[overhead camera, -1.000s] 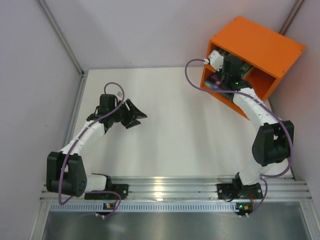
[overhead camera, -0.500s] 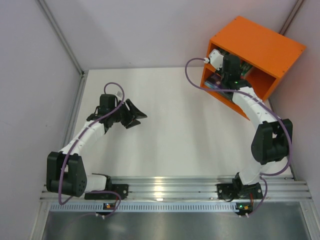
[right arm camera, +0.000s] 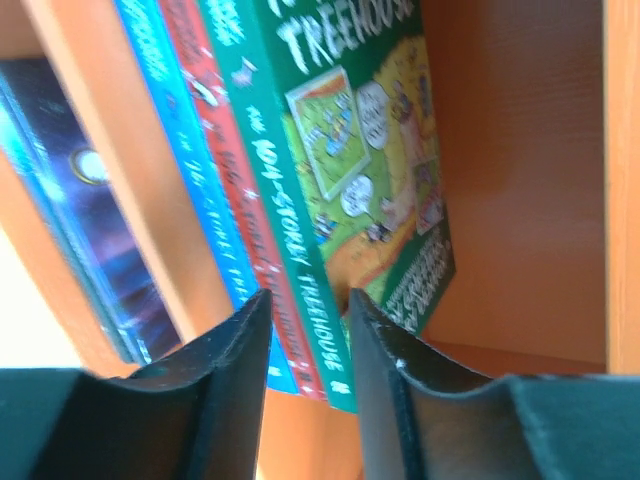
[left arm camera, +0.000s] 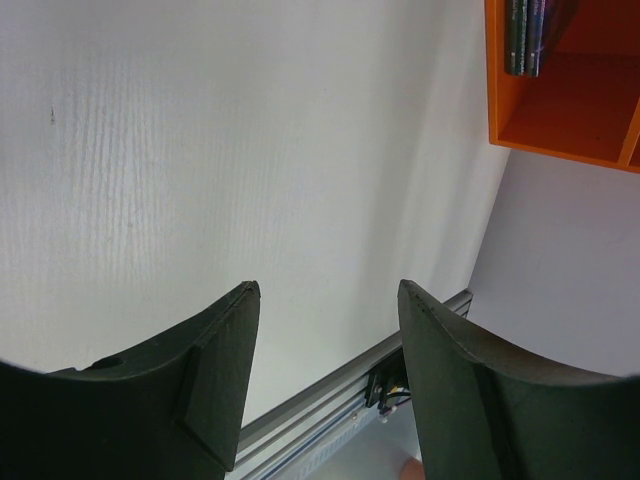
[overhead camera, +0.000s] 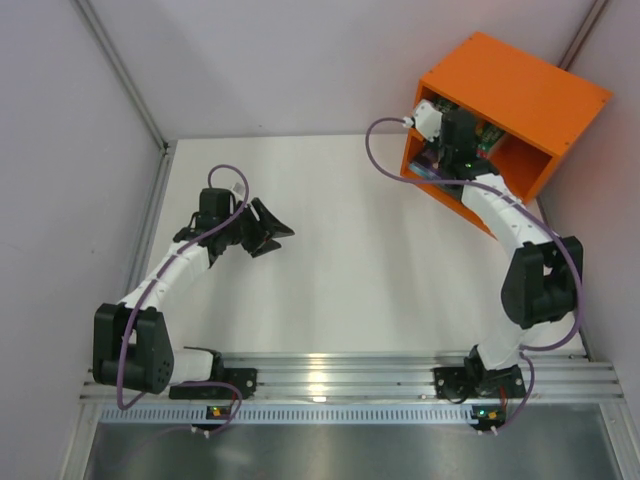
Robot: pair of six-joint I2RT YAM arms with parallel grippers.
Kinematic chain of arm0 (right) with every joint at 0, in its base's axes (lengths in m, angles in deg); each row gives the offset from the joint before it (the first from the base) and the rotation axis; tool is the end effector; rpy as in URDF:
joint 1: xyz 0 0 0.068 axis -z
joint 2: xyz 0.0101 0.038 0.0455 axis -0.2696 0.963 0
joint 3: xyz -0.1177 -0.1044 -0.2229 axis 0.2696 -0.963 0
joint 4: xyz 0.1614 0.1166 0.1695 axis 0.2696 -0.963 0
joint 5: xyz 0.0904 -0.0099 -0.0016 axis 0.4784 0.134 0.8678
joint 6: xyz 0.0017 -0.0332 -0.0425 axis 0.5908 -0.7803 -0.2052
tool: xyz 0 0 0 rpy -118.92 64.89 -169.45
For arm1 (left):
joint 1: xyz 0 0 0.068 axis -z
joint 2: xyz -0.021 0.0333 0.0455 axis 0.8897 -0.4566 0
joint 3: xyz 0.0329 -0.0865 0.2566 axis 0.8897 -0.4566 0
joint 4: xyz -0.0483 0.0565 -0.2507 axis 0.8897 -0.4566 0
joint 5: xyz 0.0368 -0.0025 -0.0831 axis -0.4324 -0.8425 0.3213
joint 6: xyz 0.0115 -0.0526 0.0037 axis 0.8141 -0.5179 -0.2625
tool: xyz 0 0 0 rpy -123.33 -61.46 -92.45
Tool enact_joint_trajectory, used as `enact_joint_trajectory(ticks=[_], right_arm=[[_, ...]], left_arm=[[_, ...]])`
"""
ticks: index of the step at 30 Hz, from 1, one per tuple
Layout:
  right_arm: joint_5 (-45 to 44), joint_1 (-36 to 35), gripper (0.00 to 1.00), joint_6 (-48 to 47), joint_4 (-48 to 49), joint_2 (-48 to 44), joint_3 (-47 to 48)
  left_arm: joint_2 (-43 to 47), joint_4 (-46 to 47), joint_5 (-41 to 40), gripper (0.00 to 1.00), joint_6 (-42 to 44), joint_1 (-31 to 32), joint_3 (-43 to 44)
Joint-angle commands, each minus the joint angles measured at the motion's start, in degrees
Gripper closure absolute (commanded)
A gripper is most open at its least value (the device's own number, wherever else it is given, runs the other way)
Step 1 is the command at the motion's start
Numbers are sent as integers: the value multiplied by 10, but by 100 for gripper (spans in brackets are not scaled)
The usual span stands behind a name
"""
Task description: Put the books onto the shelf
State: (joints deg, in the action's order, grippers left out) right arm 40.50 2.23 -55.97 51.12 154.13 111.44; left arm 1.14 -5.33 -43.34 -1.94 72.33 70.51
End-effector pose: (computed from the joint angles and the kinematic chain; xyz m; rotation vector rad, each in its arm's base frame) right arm 0.3939 0.0783 0.3350 -0.7968 1.8383 -0.8506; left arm 0.2703 -0.0636 0.2460 -0.5270 2.3952 -1.0998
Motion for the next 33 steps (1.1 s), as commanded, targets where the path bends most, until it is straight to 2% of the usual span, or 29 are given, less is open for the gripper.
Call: enact_joint_trajectory(ticks=[1, 2, 5, 7, 9, 11, 12, 13, 14, 16, 18, 20, 21, 23, 26, 30, 33], right_arm=[[14, -26, 60, 16, -3, -21, 25], [9, -30, 57, 24, -7, -29, 26], [-11, -56, 37, 45, -16, -62, 14], [-22, -77, 14, 62, -27, -92, 7], [-28, -100, 0, 99, -42, -111, 5], [-28, -119, 0, 170, -78, -137, 12], [-31, -139, 0, 206, -90, -145, 12], [-41, -148, 0, 247, -102, -161, 13], [-43, -155, 0, 335, -116, -171, 10], [-9, -169, 0, 408, -155, -210, -16], [-2, -184, 0, 500, -169, -244, -62], [51, -188, 0, 606, -185, -293, -87], [65, -188, 0, 635, -195, -310, -113], [84, -187, 0, 717, -215, -357, -137], [103, -188, 0, 771, -238, -417, -170], [111, -188, 0, 811, -269, -485, -204], [113, -188, 0, 817, -292, -524, -229]], left_arm=[[10, 10, -5, 37, 5, 3, 16], [12, 10, -5, 37, 5, 3, 17], [20, 11, 3, 36, 13, 3, 28], [24, 13, 15, 36, 34, 3, 43], [27, 4, 21, 34, 56, 3, 58], [21, -15, 23, 30, 88, 3, 88], [16, -15, 47, 22, 94, 2, 98], [11, -9, 69, 19, 98, 2, 112], [1, 4, 94, 2, 99, 2, 119], [-5, 10, 124, 2, 99, 3, 136], [8, 15, 123, 2, 107, 3, 142], [38, 13, 104, 2, 137, 11, 150], [51, 4, 87, 2, 150, 17, 153], [84, -21, -11, 2, 204, 61, 162], [109, -58, -112, 1, 252, 148, 180], [143, -41, -108, 1, 216, 172, 157], [185, -5, -95, 1, 200, 177, 101]])
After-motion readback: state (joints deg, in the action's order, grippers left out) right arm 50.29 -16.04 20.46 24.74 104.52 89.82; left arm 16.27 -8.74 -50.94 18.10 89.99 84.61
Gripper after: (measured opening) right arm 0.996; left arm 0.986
